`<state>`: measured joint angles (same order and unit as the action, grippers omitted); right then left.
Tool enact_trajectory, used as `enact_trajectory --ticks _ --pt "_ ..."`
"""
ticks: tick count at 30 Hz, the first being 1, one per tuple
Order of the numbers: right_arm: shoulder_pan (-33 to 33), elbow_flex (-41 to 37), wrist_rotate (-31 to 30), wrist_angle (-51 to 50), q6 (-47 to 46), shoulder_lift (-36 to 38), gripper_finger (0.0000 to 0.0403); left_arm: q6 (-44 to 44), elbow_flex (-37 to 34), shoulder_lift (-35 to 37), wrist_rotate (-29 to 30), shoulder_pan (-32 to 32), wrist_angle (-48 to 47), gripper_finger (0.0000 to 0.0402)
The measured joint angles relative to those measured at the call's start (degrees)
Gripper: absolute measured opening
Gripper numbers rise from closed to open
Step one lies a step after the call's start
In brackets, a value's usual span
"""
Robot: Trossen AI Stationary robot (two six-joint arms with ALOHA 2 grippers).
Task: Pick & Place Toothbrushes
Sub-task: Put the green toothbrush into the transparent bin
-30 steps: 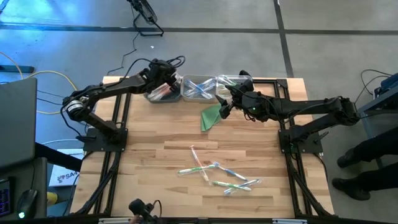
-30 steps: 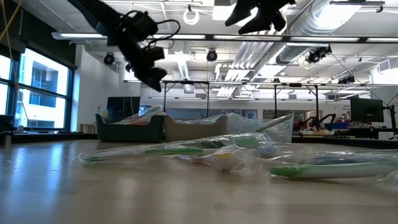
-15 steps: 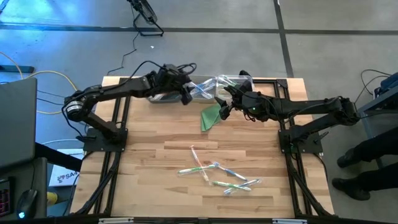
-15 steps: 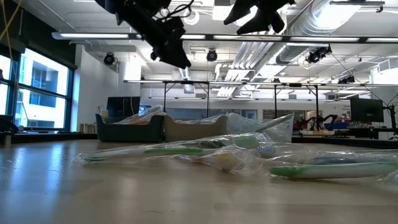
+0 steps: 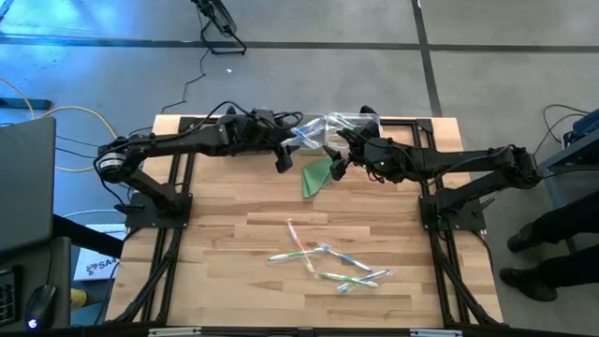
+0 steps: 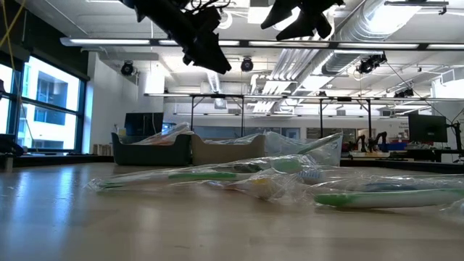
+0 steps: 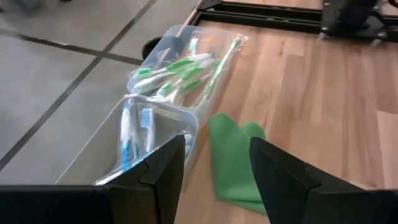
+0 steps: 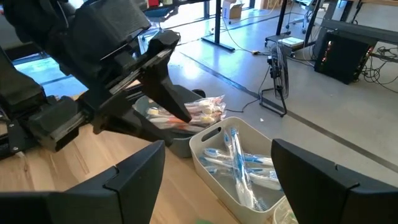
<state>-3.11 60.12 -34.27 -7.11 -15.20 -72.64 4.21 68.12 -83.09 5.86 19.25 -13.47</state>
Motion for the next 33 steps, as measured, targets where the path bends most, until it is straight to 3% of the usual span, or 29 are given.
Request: enact_trajectory --ticks 11,20,26,33 --pt "0.0 0.0 -0.1 0.0 0.3 0.0 0.0286 -4.8 0.0 0.0 0.0 -0.2 0.0 0.0175" --pt "0.0 0.0 -0.1 0.0 0.2 0.0 0.0286 -2.8 0.0 0.0 0.0 -0.2 0.4 0.0175" --pt "0.0 0.0 -0.1 0.0 0.0 0.0 0.0286 -0.3 -0.1 0.8 -6.4 -0.2 2.6 0.0175" --pt "0.0 0.0 -0.1 0.0 0.0 0.0 0.0286 -1.6 -9.4 7.7 -10.0 -0.1 13.3 0.0175"
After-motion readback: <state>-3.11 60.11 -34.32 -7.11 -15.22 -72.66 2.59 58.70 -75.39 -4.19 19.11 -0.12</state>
